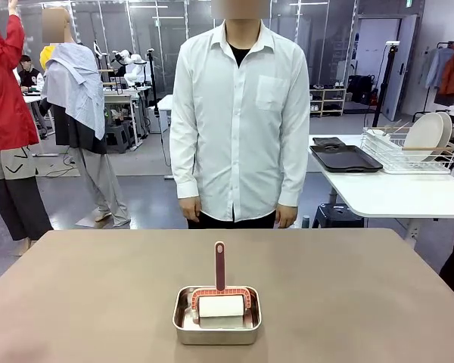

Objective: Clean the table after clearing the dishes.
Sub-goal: Place the Lint Roller back on top of the Airtight Container.

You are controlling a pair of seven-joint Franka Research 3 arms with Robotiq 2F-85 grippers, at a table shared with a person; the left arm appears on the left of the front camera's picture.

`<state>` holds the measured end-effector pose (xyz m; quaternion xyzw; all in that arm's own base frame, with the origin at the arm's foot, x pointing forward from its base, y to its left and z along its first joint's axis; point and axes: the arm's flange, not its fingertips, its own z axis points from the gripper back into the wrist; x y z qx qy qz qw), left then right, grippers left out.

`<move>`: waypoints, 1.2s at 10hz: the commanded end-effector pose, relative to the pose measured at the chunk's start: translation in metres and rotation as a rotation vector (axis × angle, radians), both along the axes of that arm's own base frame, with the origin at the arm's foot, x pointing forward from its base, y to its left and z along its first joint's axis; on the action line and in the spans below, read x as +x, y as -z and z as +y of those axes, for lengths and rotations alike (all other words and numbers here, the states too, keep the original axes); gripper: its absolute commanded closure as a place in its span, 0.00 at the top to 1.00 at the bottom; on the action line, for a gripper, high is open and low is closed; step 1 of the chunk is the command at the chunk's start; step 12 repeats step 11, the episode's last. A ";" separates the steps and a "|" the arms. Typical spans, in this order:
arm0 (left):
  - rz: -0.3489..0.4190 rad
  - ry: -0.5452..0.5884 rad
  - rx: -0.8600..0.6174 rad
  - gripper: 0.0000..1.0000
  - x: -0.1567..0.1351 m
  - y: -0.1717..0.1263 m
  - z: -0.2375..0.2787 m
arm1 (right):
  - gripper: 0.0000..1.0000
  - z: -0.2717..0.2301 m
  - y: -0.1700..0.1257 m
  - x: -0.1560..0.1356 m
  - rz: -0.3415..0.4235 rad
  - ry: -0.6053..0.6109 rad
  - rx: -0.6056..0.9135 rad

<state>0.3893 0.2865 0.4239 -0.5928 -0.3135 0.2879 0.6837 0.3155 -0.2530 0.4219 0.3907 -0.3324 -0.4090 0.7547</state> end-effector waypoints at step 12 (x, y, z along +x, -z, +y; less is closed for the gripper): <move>0.005 -0.005 0.001 1.00 -0.005 -0.003 -0.002 | 1.00 -0.001 -0.001 -0.001 0.001 -0.008 -0.003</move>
